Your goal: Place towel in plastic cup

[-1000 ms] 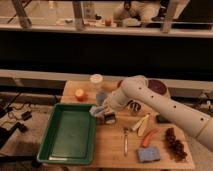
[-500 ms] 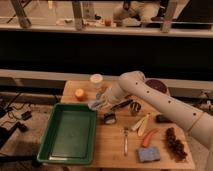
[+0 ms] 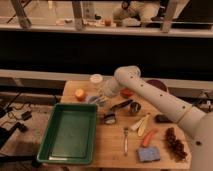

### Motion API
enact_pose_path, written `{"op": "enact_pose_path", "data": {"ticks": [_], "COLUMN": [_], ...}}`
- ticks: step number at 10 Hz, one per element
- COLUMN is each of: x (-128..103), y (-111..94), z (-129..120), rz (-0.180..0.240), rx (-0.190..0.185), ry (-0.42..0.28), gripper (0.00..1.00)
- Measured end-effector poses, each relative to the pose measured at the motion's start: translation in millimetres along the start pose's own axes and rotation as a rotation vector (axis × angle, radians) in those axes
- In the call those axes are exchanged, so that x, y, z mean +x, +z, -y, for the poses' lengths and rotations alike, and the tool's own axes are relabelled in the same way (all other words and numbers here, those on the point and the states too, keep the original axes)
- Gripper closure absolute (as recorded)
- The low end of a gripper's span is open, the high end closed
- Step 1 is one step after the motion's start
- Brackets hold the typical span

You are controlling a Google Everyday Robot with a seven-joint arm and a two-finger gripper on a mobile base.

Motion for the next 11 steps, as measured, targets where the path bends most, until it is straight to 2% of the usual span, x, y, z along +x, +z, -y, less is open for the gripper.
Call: {"op": "enact_pose_path", "data": {"ticks": [4, 7, 11], "x": [15, 25, 36], "y": [13, 26, 26], "z": [19, 18, 17], "rz": [0.009, 0.017, 0.01], "rx": [0.0, -0.004, 0.008], "ry": [-0.001, 0.006, 0.014], "gripper": [0.82, 0.82, 0.82]}}
